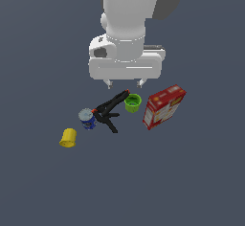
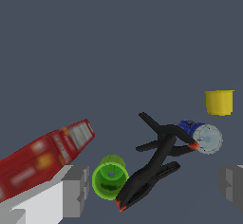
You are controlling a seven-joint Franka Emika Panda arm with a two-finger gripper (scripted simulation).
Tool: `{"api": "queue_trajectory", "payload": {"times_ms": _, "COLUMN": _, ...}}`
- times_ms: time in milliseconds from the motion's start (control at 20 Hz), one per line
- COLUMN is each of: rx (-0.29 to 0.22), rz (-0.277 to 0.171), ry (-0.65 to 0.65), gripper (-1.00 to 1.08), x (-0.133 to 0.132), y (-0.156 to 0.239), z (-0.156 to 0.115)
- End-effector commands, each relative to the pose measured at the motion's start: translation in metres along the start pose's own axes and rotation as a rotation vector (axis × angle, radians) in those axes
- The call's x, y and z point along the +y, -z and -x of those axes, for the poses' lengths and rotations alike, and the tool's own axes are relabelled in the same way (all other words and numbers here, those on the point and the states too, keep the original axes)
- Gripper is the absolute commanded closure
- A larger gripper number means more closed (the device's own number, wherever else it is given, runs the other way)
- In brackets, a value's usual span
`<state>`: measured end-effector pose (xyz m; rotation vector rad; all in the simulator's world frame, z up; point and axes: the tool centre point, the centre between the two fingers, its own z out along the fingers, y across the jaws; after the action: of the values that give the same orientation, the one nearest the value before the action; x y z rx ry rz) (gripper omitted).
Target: Pick up a designated object from a clutter of objects.
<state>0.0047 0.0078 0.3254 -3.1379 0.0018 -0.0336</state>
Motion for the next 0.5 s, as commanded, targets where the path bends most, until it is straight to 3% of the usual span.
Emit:
{"api": "queue_trajectory", "payload": {"times_ms": 0, "rx": 0.0, "rz": 0.0, "ry": 0.0, "gripper": -0.92, "x": 0.0, "y": 0.0, "z": 0.0}}
{"api": "queue_trajectory", "payload": {"times_ms": 450, "rx": -0.008, "rz": -0.015, "ry": -0.01, "gripper": -0.92, "x": -0.012, "y": 0.004, "z": -0.001}}
